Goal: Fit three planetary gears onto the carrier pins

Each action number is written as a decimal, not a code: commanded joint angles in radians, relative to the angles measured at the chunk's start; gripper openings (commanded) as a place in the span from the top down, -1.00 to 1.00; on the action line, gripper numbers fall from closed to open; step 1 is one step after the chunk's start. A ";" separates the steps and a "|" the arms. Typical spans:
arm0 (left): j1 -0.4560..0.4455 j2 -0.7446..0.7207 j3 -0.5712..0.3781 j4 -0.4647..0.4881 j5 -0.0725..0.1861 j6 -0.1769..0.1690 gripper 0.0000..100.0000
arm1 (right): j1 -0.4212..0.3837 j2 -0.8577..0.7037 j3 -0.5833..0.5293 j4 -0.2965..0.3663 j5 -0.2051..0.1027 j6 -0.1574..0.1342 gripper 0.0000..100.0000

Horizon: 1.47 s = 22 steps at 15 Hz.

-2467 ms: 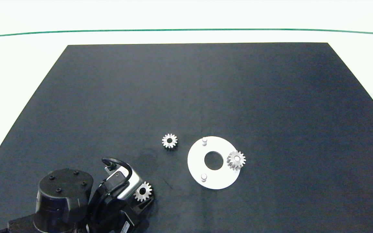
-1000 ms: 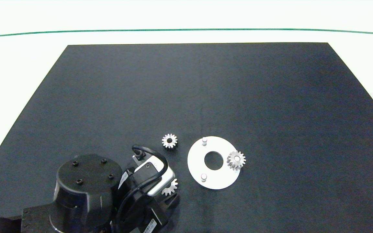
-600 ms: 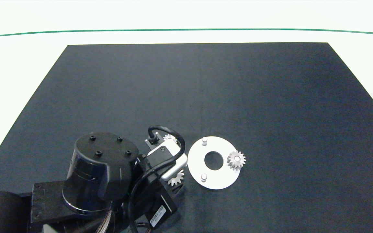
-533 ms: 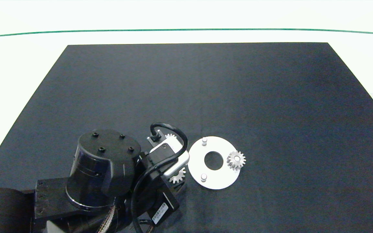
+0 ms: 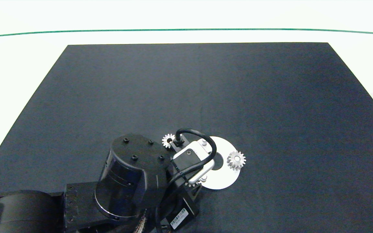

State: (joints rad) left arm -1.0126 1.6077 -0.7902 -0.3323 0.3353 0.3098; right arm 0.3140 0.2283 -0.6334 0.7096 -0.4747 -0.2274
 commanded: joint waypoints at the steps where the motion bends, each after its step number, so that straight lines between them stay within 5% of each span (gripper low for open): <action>1: -0.029 0.052 -0.040 -0.004 0.005 0.002 0.74 | 0.000 0.008 -0.019 0.001 -0.002 -0.001 -1.00; 6: -0.077 0.161 -0.138 -0.005 0.005 0.002 0.74 | 0.000 0.016 -0.078 0.001 -0.001 0.000 -1.00; 22: -0.015 0.144 -0.115 -0.004 0.005 0.018 0.74 | 0.003 0.008 -0.089 0.002 -0.002 0.000 -1.00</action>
State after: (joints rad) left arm -1.0313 1.7526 -0.9053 -0.3334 0.3377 0.3260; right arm 0.3170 0.2381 -0.7221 0.7072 -0.4747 -0.2255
